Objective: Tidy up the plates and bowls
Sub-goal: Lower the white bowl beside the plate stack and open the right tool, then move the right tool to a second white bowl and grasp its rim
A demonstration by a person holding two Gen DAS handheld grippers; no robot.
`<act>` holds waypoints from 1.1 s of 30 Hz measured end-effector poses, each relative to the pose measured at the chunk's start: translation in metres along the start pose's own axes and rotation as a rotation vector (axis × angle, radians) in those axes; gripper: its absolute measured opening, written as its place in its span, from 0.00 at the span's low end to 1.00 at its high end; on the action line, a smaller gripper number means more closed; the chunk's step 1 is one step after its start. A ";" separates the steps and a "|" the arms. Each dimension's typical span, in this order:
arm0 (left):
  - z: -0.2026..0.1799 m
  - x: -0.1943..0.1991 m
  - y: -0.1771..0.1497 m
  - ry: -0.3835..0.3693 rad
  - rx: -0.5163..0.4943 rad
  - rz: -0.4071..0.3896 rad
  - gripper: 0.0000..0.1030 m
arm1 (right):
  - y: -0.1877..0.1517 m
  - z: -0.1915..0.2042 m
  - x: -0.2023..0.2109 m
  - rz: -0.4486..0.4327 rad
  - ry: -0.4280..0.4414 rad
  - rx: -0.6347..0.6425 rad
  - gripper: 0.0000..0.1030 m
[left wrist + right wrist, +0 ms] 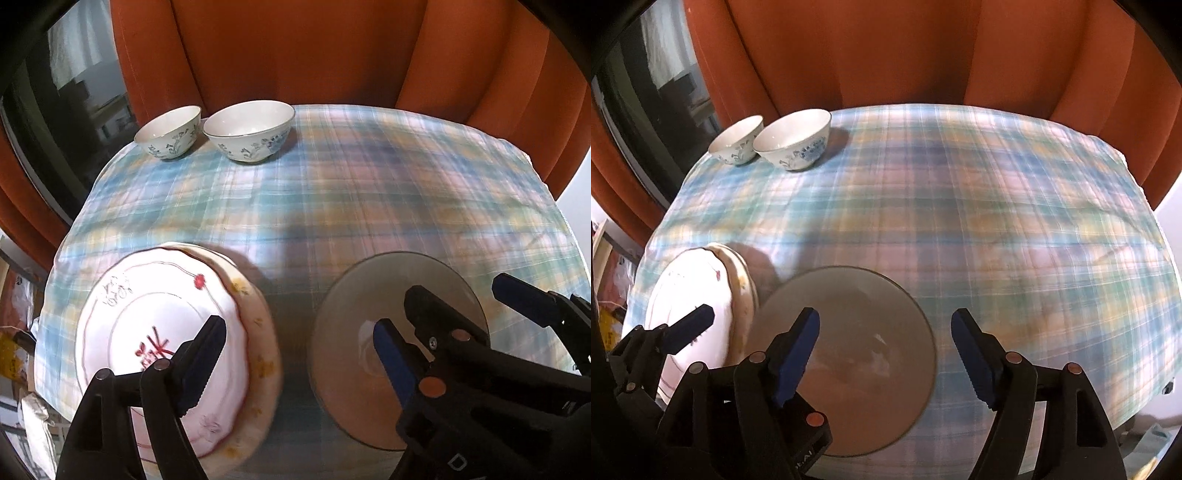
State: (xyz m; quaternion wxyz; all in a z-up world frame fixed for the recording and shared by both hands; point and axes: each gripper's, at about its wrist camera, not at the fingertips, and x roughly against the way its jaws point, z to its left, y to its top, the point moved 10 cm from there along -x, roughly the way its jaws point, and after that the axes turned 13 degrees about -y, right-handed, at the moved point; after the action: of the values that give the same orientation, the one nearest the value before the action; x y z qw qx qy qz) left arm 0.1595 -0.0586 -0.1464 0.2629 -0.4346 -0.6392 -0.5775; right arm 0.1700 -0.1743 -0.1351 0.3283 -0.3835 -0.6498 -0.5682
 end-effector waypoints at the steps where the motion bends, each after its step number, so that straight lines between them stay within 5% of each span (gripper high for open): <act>1: 0.002 0.002 0.001 -0.002 -0.001 -0.003 0.82 | 0.002 0.004 0.002 0.001 -0.002 -0.008 0.75; 25: 0.088 0.062 0.084 -0.103 -0.064 -0.127 0.84 | 0.083 0.098 0.061 -0.115 -0.078 -0.086 0.75; 33: 0.100 0.063 0.128 -0.036 -0.045 -0.211 0.83 | 0.128 0.112 0.061 -0.201 -0.039 -0.052 0.75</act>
State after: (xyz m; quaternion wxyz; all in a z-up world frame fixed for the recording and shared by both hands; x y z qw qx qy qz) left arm 0.2556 0.0483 -0.0480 0.1792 -0.3808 -0.6730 -0.6082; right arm 0.2524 -0.0483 -0.0355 0.2470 -0.3359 -0.6762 -0.6073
